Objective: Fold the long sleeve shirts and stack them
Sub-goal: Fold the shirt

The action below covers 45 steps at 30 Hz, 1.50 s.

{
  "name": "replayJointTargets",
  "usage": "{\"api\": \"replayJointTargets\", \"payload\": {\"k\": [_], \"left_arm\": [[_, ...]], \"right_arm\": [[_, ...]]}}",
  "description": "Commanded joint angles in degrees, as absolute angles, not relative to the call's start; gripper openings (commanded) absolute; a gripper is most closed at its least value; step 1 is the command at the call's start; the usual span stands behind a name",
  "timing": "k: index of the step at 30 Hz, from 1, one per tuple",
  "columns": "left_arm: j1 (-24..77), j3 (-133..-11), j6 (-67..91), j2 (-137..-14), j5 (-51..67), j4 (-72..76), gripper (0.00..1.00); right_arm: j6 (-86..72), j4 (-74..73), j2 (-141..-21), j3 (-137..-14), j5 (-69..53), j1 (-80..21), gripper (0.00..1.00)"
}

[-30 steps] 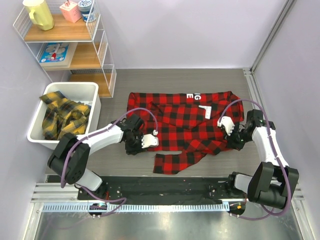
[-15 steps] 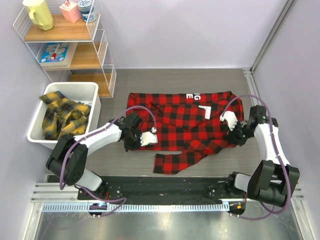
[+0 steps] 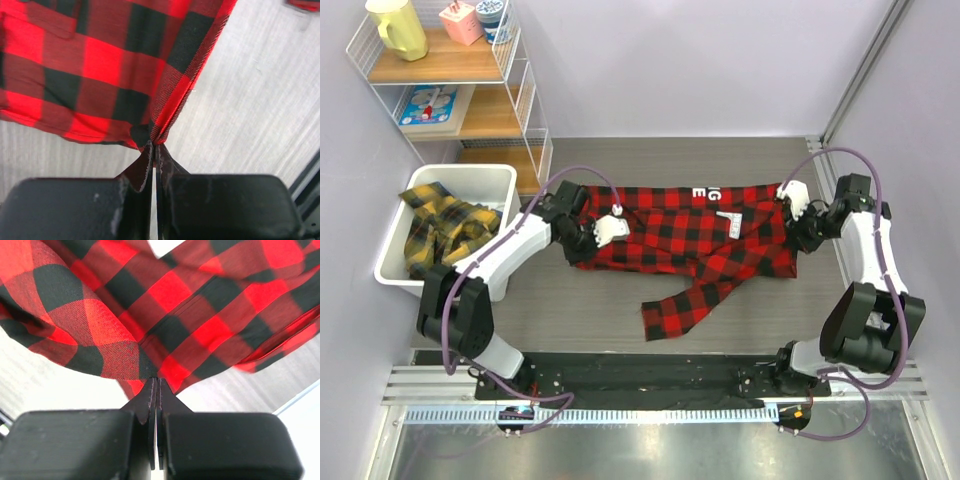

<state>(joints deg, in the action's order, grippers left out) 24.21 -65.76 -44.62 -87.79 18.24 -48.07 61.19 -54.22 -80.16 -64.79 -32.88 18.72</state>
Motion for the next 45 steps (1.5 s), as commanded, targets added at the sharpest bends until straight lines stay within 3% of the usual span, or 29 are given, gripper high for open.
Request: {"api": "replayJointTargets", "payload": {"k": [1,13,45], "left_arm": [[21.7,-71.6,-42.4,-92.2,17.2,-48.1,0.00],[17.9,-80.8,-42.5,-101.8,15.0,-47.6,0.00],[16.4,-90.3,-41.7,-112.7,13.4,-46.8,0.00]], "right_arm": [[59.3,-49.6,-83.4,-71.8,-36.6,18.5,0.01],[57.0,-46.3,-96.8,-85.0,-36.6,12.1,0.01],[57.3,-44.8,-108.1,-91.5,-33.1,10.7,0.01]]}}
